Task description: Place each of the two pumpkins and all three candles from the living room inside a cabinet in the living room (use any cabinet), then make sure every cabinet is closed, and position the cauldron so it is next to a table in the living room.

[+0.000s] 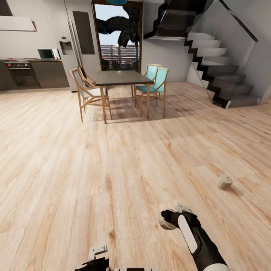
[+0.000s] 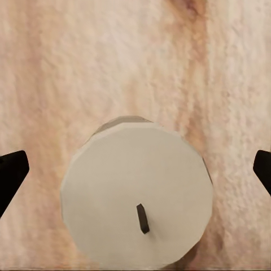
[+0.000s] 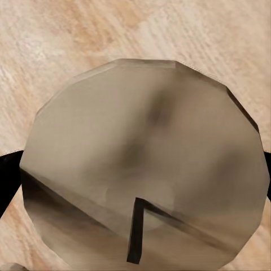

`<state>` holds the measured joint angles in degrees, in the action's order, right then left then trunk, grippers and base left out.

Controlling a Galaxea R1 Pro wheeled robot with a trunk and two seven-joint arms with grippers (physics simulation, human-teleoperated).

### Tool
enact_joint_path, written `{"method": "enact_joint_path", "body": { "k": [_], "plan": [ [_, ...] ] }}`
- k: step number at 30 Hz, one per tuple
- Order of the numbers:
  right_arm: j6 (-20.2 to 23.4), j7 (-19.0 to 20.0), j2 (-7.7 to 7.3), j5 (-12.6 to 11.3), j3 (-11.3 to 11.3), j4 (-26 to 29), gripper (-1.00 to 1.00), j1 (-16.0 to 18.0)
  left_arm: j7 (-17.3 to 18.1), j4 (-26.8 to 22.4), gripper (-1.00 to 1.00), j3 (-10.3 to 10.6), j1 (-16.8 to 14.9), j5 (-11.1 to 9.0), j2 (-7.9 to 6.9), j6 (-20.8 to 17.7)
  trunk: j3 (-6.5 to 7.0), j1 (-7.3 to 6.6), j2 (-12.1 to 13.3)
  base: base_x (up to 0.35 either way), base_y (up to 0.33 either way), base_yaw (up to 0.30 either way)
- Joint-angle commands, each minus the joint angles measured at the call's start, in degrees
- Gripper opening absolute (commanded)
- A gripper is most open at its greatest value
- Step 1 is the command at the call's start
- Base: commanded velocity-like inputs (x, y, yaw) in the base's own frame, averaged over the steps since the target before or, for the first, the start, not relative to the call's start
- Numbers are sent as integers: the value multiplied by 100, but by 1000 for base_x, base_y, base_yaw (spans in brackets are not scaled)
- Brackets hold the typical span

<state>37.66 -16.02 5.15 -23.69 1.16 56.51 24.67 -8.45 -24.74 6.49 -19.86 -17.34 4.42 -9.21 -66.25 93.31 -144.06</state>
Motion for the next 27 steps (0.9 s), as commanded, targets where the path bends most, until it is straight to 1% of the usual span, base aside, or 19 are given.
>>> {"method": "enact_joint_path", "body": {
  "k": [1,6,14,27],
  "plan": [
    [13,-41,4,-64,8,9,-100,3,-53,-13,100,48,0,-59,-5,-37,-28,1,-4,0,0,0],
    [13,-40,4,-63,7,9,-100,3,-44,-13,100,50,0,-59,-3,-82,-138,14,-10,0,0,0],
    [20,-17,4,-60,7,9,-100,3,-47,-13,100,51,0,-59,-4,-297,-138,14,-10,0,0,0],
    [22,-15,-3,-64,35,12,-100,3,-61,-13,100,54,0,-55,-11,-318,-134,14,-10,0,0,-1]
  ]
}}
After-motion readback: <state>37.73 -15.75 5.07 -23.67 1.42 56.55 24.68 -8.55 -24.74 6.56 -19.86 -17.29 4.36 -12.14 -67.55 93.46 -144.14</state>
